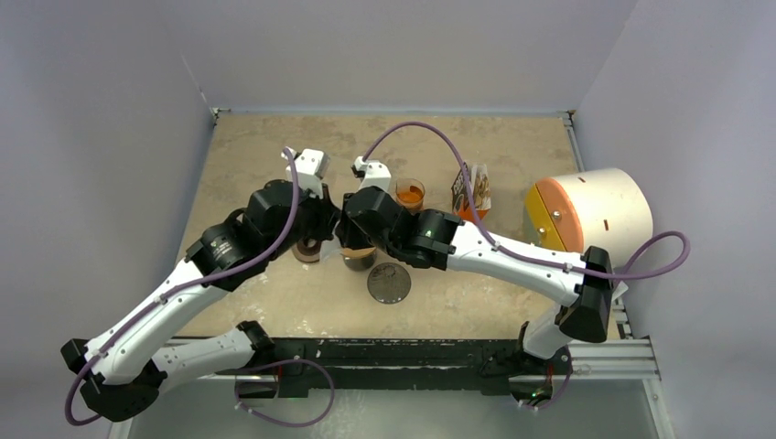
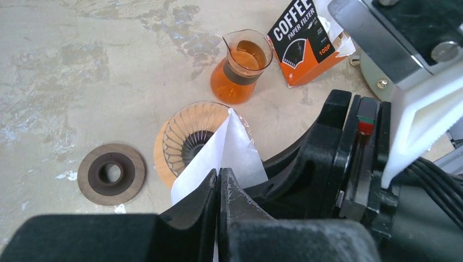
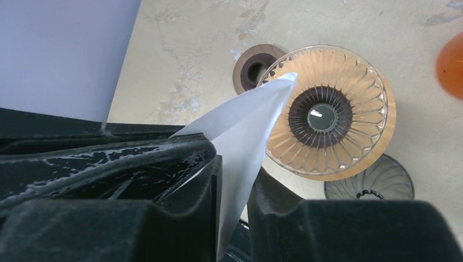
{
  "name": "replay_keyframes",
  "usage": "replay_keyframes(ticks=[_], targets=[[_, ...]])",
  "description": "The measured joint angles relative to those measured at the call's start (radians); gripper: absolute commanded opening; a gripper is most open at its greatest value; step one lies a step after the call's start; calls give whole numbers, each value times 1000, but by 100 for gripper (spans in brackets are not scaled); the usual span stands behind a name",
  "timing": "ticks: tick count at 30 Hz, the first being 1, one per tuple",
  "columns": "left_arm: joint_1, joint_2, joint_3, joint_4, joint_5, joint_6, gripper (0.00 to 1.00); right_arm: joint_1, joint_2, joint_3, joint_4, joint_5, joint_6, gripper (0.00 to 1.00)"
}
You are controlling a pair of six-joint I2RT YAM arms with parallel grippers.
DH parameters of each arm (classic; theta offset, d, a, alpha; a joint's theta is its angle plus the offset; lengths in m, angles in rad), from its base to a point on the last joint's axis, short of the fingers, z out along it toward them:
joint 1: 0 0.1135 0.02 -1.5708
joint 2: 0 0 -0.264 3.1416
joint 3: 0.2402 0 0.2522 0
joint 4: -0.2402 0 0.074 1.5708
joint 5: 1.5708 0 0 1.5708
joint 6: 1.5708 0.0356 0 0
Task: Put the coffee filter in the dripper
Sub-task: Place the coffee filter in the coffee dripper.
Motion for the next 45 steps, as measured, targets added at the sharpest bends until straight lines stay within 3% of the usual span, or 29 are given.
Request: replay_keyframes(ticks=[3, 4, 21, 34, 41, 45], targets=[[0, -12, 0, -8, 1, 0, 0, -2, 2, -6, 14, 1, 7, 1], [0, -16, 0, -11, 1, 0, 0, -4, 2, -9, 16, 1, 9, 0], [0, -13, 35, -107, -14, 13, 0, -6, -58, -24, -52, 85, -69, 0], [0, 87, 92, -154, -25, 35, 0, -6, -60, 0, -116, 125, -137, 0], [0, 107, 179, -183, -17, 38, 16, -11, -47, 42, -121, 129, -166, 0], [0, 106, 253, -214, -1, 39, 19, -21, -28, 53, -119, 124, -175, 0]])
